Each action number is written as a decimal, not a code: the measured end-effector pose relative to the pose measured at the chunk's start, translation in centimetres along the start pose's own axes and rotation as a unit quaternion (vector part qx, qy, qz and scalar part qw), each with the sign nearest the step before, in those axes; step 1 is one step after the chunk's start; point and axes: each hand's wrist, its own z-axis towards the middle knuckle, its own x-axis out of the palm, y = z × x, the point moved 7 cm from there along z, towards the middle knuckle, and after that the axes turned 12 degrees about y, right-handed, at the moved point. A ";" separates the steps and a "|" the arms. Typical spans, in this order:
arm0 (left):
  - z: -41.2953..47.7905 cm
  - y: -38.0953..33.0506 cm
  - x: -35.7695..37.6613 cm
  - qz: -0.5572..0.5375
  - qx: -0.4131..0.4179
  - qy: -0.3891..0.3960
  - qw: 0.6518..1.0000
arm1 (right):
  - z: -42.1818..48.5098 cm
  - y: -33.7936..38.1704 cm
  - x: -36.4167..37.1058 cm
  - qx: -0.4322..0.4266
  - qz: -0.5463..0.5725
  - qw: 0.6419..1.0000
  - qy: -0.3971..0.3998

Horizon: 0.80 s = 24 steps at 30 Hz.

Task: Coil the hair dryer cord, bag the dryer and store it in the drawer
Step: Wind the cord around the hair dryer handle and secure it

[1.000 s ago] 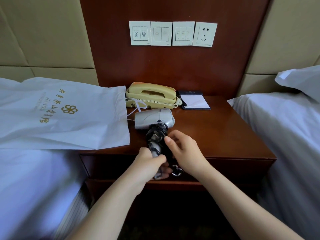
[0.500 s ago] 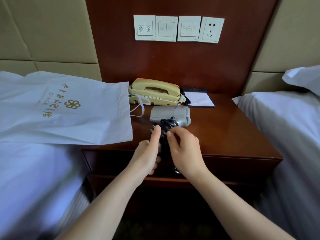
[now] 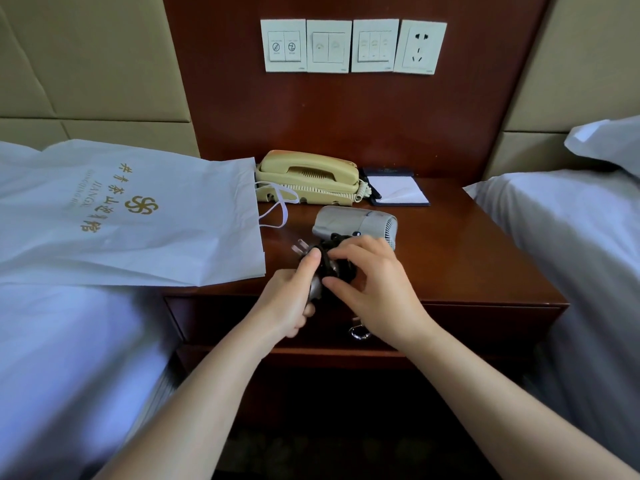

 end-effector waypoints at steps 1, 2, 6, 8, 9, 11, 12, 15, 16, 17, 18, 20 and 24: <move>0.0 0.0 -0.1 0.003 0.002 -0.005 1.000 | 0.0 -0.1 0.0 -0.004 -0.011 1.000 -0.003; 0.0 -0.1 -0.1 0.006 0.005 -0.009 1.000 | -0.1 -0.1 0.0 -0.006 -0.018 1.000 -0.011; 0.2 -0.3 0.5 0.016 0.019 -0.016 1.000 | 0.2 -0.6 0.0 0.014 0.007 0.999 -0.031; 0.2 -0.5 0.9 0.018 0.024 -0.017 0.999 | 0.5 -1.3 0.0 0.035 0.024 0.998 -0.040; 0.2 -0.7 1.2 0.013 0.026 -0.016 0.999 | 0.5 -1.6 -0.1 0.045 0.039 0.997 -0.042; 0.2 -0.9 1.6 0.003 0.029 -0.010 1.000 | 0.6 -2.1 -0.4 0.061 0.075 0.995 -0.035; 0.2 -0.9 1.9 0.002 0.030 -0.006 1.000 | 0.7 -2.3 -0.6 0.068 0.089 0.993 -0.031; 0.5 -0.8 2.3 -0.002 0.019 -0.006 1.000 | 0.7 -3.0 -1.1 0.095 0.116 0.988 -0.039; 0.7 -0.8 2.3 -0.008 0.015 -0.009 1.000 | 0.6 -3.1 -1.3 0.102 0.119 0.986 -0.048; 0.9 -0.9 2.4 -0.013 0.011 -0.013 1.000 | 0.5 -3.3 -1.6 0.106 0.121 0.985 -0.059; 1.2 -0.9 2.4 -0.015 0.008 -0.017 1.000 | 0.3 -3.4 -1.9 0.109 0.123 0.984 -0.067; 1.7 -1.1 2.8 -0.014 0.001 -0.023 1.000 | 0.0 -3.9 -2.7 0.120 0.131 0.981 -0.073; 2.7 -1.4 4.1 -0.026 -0.004 -0.008 1.000 | -0.6 -5.2 -4.2 0.149 0.126 0.980 -0.048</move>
